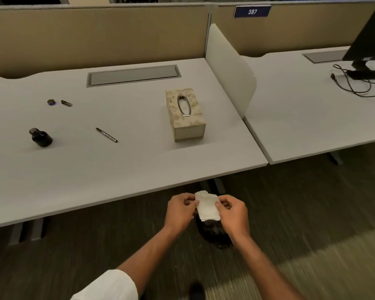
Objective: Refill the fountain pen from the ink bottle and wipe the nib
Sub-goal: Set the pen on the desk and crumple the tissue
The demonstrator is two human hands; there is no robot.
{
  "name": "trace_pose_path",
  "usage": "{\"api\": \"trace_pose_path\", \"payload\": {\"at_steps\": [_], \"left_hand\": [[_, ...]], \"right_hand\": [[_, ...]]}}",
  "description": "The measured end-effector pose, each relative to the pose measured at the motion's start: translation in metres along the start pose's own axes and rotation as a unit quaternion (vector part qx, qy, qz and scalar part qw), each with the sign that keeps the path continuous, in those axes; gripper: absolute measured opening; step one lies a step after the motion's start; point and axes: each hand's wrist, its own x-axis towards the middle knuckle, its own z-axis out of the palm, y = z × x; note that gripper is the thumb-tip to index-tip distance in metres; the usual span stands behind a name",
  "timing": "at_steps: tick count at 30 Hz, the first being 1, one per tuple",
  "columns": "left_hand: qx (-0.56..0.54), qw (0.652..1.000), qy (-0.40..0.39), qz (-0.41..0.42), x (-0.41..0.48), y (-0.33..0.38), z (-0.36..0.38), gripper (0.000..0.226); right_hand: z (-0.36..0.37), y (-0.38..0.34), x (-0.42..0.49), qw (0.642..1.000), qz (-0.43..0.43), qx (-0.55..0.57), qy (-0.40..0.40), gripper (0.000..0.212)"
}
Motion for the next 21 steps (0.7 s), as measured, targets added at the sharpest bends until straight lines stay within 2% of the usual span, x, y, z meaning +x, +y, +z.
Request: {"api": "trace_pose_path", "payload": {"at_steps": [7, 10, 17, 19, 21], "left_hand": [[-0.071, 0.99, -0.031, -0.121, 0.026, -0.022, 0.059, 0.022], [-0.09, 0.984, -0.03, -0.149, 0.037, -0.029, 0.081, 0.021], [-0.101, 0.98, -0.065, -0.156, 0.065, -0.039, 0.109, 0.041], [-0.081, 0.985, -0.078, -0.135, 0.067, -0.047, 0.11, 0.045], [-0.053, 0.989, -0.084, -0.108, 0.063, -0.057, 0.108, 0.047]], "right_hand": [[-0.005, 0.043, 0.039, 0.997, 0.062, 0.003, 0.047, 0.008], [-0.006, 0.06, 0.053, 0.995, 0.082, 0.0, 0.06, 0.008], [-0.001, 0.097, 0.089, 0.989, 0.124, 0.019, 0.078, 0.016], [0.004, 0.117, 0.104, 0.983, 0.16, 0.033, 0.083, 0.011], [0.008, 0.137, 0.117, 0.976, 0.197, 0.036, 0.087, 0.028]]}}
